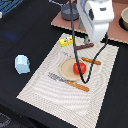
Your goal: Interact with the objects in diverse but meaningful ways.
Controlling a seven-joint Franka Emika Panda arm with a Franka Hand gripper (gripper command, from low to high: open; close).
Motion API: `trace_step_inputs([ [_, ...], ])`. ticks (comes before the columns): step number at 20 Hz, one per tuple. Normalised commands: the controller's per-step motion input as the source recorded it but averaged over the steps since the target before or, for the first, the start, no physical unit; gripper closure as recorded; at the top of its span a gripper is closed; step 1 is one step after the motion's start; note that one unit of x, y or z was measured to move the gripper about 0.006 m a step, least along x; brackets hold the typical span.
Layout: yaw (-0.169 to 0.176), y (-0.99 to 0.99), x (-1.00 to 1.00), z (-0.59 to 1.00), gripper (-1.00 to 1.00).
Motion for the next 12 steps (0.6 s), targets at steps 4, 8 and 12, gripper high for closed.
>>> trace_step_inputs([
  [4, 0.0, 0.13, -0.78, -0.45, -1.0],
  [8, 0.0, 0.18, -0.82, -0.36, -1.0],
  [12, 0.0, 0.18, -0.81, -0.34, -1.0],
])
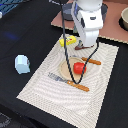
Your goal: Interact with the objects in diverse but meaningful ways.
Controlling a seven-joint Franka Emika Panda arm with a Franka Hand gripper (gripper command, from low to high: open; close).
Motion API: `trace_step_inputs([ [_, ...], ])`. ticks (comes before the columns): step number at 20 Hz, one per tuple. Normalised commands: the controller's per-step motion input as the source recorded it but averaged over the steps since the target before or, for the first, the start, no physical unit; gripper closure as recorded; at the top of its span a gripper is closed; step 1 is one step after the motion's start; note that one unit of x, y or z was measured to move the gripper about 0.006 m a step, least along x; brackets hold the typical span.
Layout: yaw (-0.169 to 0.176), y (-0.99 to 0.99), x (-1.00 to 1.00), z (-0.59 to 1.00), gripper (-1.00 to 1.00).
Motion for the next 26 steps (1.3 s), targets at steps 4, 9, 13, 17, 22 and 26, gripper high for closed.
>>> trace_step_inputs([
  [4, 0.0, 0.18, -0.81, -0.33, -1.0],
  [9, 0.0, 0.25, -0.94, -0.08, -1.0],
  [13, 0.0, 0.23, -1.0, 0.0, -1.0],
  [17, 0.0, 0.23, -1.0, -0.04, -1.0],
  [22, 0.0, 0.21, -0.61, -0.28, -1.0],
  [26, -0.004, 0.13, -0.25, -0.38, -1.0],
])
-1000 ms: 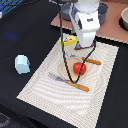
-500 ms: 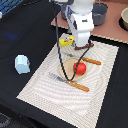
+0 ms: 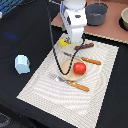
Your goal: Interact with the objects in diverse but meaningful ways.
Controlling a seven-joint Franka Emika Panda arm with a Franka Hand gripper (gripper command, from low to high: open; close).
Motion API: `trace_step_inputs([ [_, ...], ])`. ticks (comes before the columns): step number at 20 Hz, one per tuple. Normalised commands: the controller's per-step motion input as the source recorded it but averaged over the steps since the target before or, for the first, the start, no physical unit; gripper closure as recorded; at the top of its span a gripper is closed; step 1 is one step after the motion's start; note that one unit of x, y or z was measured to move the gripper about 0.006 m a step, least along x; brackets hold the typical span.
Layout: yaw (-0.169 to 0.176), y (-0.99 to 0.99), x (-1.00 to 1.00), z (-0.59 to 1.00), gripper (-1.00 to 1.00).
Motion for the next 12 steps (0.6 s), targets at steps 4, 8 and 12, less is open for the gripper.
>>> trace_step_inputs([
  [4, -0.005, 0.06, -0.18, -0.43, -1.0],
  [8, 0.0, 0.09, -0.28, -0.32, -1.0],
  [12, 0.0, 0.14, -0.3, -0.25, -1.0],
])
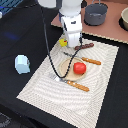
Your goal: Interact with the objects in diverse but meaningful ways.
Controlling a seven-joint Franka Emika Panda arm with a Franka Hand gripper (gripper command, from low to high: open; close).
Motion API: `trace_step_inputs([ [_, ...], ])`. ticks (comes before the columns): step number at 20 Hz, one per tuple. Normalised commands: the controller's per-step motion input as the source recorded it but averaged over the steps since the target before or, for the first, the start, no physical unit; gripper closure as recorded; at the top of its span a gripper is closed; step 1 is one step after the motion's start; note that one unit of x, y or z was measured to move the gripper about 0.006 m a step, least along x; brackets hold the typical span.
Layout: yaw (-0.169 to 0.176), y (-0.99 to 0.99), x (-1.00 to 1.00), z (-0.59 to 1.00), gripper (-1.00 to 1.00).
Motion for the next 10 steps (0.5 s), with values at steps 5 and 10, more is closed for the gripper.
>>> trace_step_inputs([
  [5, 0.0, 0.16, -0.31, -0.23, 1.0],
  [10, 0.0, 0.19, -0.29, -0.22, 1.0],
])
